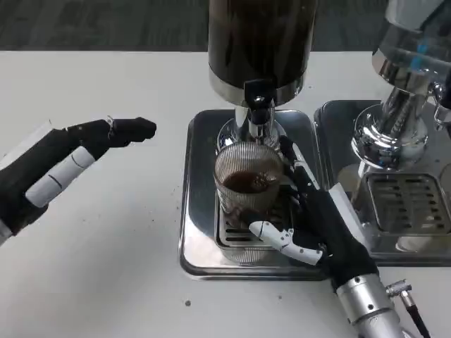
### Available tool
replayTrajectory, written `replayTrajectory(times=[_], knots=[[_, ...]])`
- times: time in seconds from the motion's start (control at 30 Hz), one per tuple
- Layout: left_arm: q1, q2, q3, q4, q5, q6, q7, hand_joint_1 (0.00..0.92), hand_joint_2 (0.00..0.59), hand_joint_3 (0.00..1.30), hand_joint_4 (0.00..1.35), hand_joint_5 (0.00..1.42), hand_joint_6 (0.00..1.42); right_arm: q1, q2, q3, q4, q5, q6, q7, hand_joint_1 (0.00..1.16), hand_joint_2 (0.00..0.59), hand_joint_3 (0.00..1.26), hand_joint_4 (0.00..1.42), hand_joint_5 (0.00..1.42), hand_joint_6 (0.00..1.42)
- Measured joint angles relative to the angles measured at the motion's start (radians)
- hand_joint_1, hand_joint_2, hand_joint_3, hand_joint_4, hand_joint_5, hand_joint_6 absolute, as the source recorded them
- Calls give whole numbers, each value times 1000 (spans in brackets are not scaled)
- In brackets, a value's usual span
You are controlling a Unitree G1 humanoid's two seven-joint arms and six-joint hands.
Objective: Grasp the cup under the faucet to collect the drink, then remove the cup.
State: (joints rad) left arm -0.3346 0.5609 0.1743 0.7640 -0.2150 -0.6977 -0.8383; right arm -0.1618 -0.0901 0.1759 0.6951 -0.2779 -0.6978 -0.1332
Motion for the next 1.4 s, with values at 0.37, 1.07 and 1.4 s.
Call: replayTrajectory(times=[0.37,1.07,1.4], knots=[[0,8,-1,3,10,1,0,0,142,339,264,190,150,18,6,-11,-35,-1,0,-2,659,215,0,2,87,215],[0,27,-1,3,22,5,-1,0,143,359,276,214,156,-25,38,2,53,-37,-4,-48,674,213,0,0,71,182],[0,33,-1,3,23,6,-1,0,154,362,289,216,165,-60,40,29,89,-64,1,-74,678,213,0,0,74,191]])
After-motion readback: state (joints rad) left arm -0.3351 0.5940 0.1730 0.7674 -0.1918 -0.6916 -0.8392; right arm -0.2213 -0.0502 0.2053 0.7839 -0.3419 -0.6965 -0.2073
